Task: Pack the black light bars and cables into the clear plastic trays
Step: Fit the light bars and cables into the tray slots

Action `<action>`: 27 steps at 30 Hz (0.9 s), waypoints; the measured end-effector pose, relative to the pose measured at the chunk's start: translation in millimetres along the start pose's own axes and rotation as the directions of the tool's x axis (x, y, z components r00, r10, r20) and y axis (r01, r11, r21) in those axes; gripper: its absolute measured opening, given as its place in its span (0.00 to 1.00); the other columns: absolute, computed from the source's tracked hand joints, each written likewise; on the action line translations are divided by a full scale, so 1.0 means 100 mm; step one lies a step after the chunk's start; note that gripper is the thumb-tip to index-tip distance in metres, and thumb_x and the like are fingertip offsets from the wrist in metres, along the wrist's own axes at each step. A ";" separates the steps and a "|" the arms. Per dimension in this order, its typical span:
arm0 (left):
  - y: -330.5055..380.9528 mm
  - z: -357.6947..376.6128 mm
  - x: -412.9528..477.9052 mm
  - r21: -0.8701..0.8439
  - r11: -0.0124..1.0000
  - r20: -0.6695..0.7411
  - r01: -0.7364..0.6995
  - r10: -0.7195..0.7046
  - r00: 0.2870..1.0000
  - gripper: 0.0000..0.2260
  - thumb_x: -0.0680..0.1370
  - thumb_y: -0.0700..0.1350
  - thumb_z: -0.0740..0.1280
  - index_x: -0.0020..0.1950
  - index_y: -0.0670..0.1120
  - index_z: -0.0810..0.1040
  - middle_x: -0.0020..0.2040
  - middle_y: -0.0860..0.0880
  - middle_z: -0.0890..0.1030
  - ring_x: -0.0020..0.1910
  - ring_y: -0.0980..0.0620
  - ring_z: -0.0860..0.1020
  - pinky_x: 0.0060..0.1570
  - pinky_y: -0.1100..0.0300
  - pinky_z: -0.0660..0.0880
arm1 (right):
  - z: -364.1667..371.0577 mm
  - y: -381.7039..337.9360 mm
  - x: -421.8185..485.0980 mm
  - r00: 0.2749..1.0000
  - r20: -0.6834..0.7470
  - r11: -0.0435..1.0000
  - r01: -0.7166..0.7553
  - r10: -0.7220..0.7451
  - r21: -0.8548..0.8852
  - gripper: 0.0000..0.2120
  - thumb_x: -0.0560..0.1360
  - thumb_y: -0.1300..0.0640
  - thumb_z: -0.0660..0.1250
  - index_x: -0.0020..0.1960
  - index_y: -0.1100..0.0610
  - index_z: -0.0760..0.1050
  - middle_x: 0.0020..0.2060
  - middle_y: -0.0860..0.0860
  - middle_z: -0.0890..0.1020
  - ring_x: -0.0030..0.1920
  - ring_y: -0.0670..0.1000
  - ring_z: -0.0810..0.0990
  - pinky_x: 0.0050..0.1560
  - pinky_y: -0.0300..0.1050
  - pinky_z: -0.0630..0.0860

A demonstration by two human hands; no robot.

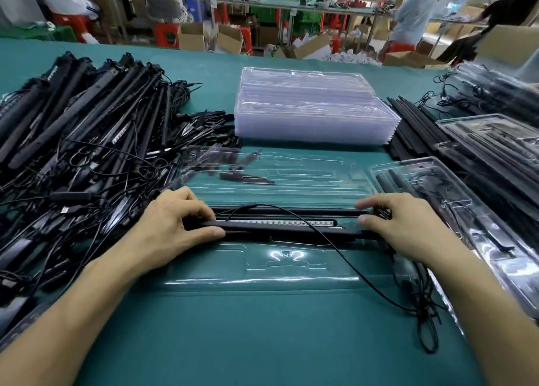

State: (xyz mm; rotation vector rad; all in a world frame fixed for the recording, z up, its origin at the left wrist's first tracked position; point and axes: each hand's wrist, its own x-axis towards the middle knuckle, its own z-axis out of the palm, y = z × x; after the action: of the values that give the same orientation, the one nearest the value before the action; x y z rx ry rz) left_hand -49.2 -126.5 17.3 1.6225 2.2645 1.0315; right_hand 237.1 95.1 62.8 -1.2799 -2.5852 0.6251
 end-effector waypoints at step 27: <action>-0.09 0.06 0.03 0.164 0.976 0.039 -0.143 0.138 0.990 0.20 0.73 0.69 0.62 0.45 0.54 0.80 0.46 0.60 0.77 0.48 0.53 0.72 0.53 0.49 0.72 | -0.17 0.00 -0.02 0.968 0.141 0.967 0.223 -0.205 -0.125 0.04 0.73 0.46 0.72 0.46 0.37 0.80 0.40 0.39 0.82 0.41 0.41 0.80 0.47 0.48 0.79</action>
State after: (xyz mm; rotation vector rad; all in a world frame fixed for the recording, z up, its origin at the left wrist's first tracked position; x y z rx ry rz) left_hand -54.1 -122.2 8.2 1.8753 2.3012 0.8629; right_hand 244.6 98.7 78.1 -1.0042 -2.8666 0.5082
